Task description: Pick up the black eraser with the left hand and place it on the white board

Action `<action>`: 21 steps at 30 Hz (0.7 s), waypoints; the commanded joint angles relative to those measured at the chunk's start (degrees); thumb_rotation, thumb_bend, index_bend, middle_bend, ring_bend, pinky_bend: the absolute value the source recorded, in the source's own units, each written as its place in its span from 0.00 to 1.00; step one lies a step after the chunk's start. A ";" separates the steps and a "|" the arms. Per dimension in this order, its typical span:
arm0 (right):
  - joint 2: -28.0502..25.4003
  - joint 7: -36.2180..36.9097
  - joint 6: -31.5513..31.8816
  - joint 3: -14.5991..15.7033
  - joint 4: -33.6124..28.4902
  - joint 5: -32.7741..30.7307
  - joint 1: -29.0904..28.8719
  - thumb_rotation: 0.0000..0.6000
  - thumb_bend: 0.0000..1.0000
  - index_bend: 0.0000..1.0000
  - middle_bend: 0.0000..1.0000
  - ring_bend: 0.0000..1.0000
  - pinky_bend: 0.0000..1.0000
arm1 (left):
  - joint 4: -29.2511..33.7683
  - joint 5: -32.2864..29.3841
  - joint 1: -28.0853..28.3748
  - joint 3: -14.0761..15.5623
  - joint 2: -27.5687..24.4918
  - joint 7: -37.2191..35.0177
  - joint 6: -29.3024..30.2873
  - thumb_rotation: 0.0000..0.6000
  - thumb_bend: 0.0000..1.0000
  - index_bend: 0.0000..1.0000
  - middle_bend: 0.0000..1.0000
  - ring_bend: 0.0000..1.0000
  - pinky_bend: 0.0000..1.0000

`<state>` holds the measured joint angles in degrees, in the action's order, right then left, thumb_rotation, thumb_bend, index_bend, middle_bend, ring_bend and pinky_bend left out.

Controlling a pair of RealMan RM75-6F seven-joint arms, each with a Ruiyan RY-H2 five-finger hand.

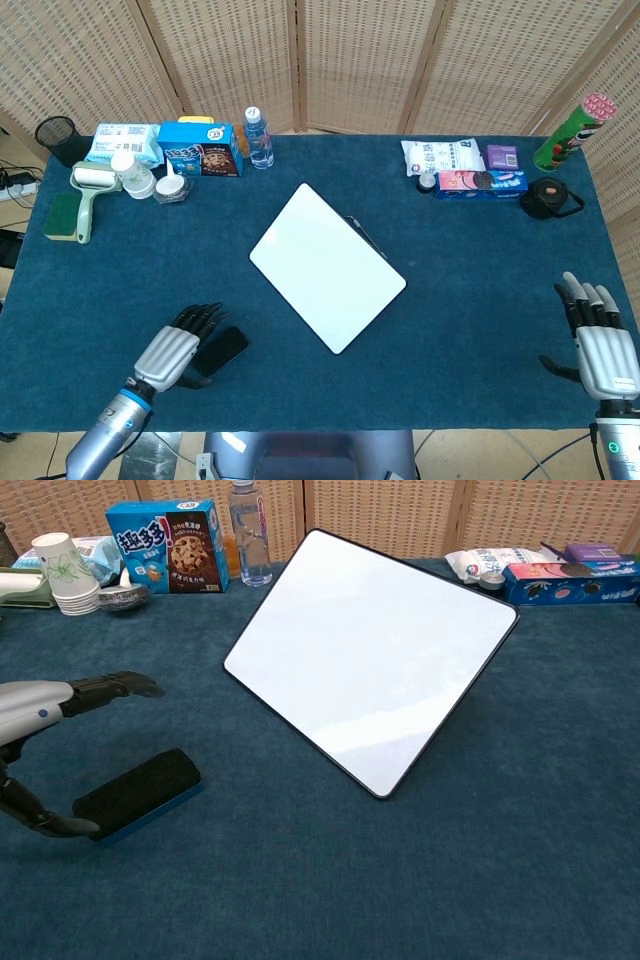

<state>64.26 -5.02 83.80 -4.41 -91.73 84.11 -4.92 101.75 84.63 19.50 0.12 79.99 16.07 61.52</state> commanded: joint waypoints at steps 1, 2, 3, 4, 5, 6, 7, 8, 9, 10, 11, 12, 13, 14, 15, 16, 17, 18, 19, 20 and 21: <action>-0.12 0.29 0.01 -0.03 0.02 -0.05 0.03 1.00 0.00 0.03 0.00 0.00 0.00 | -0.45 -1.74 0.66 -0.60 2.54 1.76 -0.37 1.00 0.06 0.00 0.00 0.00 0.04; -0.17 0.41 -0.02 -0.06 0.05 -0.11 0.03 1.00 0.00 0.03 0.00 0.00 0.00 | -0.66 -2.06 0.78 -0.64 3.17 2.14 -0.40 1.00 0.06 0.00 0.00 0.00 0.04; -0.20 0.49 -0.05 -0.08 0.07 -0.16 0.02 1.00 0.00 0.03 0.00 0.00 0.00 | -0.78 -2.28 0.86 -0.66 3.54 2.40 -0.42 1.00 0.06 0.00 0.00 0.00 0.04; -0.24 0.62 -0.09 -0.12 0.09 -0.23 0.01 1.00 0.00 0.03 0.00 0.00 0.00 | -1.02 -2.63 0.97 -0.72 4.07 2.86 -0.41 1.00 0.06 0.00 0.00 0.00 0.04; -0.32 0.85 -0.11 -0.20 0.14 -0.38 0.01 1.00 0.00 0.03 0.00 0.00 0.00 | -1.71 -3.42 1.13 -0.94 5.03 3.72 -0.42 1.00 0.06 0.00 0.00 0.00 0.04; -0.37 0.99 -0.13 -0.23 0.18 -0.41 0.00 1.00 0.00 0.03 0.00 0.00 0.00 | -2.31 -4.11 1.20 -1.18 5.78 4.38 -0.29 1.00 0.06 0.00 0.00 0.00 0.04; -0.42 1.12 -0.13 -0.27 0.21 -0.46 0.01 1.00 0.00 0.03 0.00 0.00 0.00 | -2.80 -4.68 1.23 -1.39 6.37 4.93 -0.09 1.00 0.06 0.00 0.00 0.00 0.04; -0.47 1.24 -0.14 -0.29 0.22 -0.49 0.01 1.00 0.00 0.03 0.00 0.00 0.00 | -3.27 -5.13 1.27 -1.57 6.88 5.32 0.12 1.00 0.06 0.00 0.00 0.00 0.04; -0.51 1.36 -0.17 -0.30 0.24 -0.52 0.00 1.00 0.00 0.03 0.00 0.00 0.00 | -3.73 -5.47 1.34 -1.72 7.31 5.58 0.28 1.00 0.06 0.00 0.00 0.00 0.04; -0.53 1.43 -0.19 -0.31 0.24 -0.56 0.00 1.00 0.00 0.03 0.00 0.00 0.00 | -4.04 -5.69 1.39 -1.83 7.57 5.66 0.37 1.00 0.06 0.00 0.00 0.00 0.04; -0.57 1.52 -0.20 -0.35 0.27 -0.64 0.00 1.00 0.00 0.03 0.00 0.00 0.00 | -4.64 -6.12 1.46 -2.10 8.00 5.64 0.54 1.00 0.06 0.00 0.00 0.00 0.04; -0.59 1.58 -0.21 -0.37 0.29 -0.67 0.00 1.00 0.00 0.03 0.00 0.00 0.00 | -5.09 -6.37 1.52 -2.29 8.32 5.59 0.64 1.00 0.06 0.00 0.00 0.00 0.04; -0.62 1.63 -0.21 -0.38 0.31 -0.68 0.01 1.00 0.00 0.03 0.00 0.00 0.00 | -5.72 -6.69 1.59 -2.50 8.69 5.56 0.79 1.00 0.06 0.00 0.00 0.00 0.04; -0.64 1.68 -0.21 -0.39 0.33 -0.70 0.01 1.00 0.00 0.03 0.00 0.00 0.00 | -6.31 -7.00 1.67 -2.73 9.00 5.58 0.97 1.00 0.06 0.00 0.00 0.00 0.04; -0.67 1.77 -0.23 -0.39 0.32 -0.72 0.01 1.00 0.00 0.03 0.00 0.00 0.00 | -6.89 -7.37 1.75 -2.99 9.25 5.64 1.14 1.00 0.06 0.00 0.00 0.00 0.04; -0.69 1.85 -0.23 -0.41 0.33 -0.78 0.02 1.00 0.00 0.03 0.00 0.00 0.00 | -7.89 -8.19 1.89 -3.69 9.51 5.51 1.31 1.00 0.06 0.00 0.00 0.00 0.04; -0.70 1.86 -0.25 -0.41 0.34 -0.78 0.01 1.00 0.00 0.03 0.00 0.00 0.00 | -8.80 -8.81 2.17 -4.26 9.78 5.13 1.24 1.00 0.06 0.00 0.00 0.00 0.04; -0.70 1.87 -0.30 -0.39 0.33 -0.77 0.00 1.00 0.00 0.03 0.00 0.00 0.00 | -9.43 -9.19 2.35 -4.64 9.91 4.84 1.22 1.00 0.06 0.00 0.00 0.00 0.04; -0.71 1.87 -0.34 -0.37 0.31 -0.76 -0.01 1.00 0.00 0.03 0.00 0.00 0.00 | -10.06 -9.51 2.55 -5.02 10.00 4.53 1.24 1.00 0.06 0.00 0.00 0.00 0.04; -0.71 1.84 -0.35 -0.36 0.30 -0.75 -0.02 1.00 0.00 0.03 0.00 0.00 0.00 | -10.87 -9.90 2.76 -5.51 10.09 4.19 1.36 1.00 0.06 0.00 0.00 0.00 0.04; -0.71 1.83 -0.37 -0.37 0.29 -0.77 -0.03 1.00 0.00 0.03 0.00 0.00 0.00 | -11.50 -10.24 2.96 -5.88 10.12 3.99 1.36 1.00 0.06 0.00 0.00 0.00 0.04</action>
<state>63.55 -3.20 83.42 -4.77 -91.45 83.33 -4.95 91.30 75.15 22.00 -4.94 89.84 20.62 62.75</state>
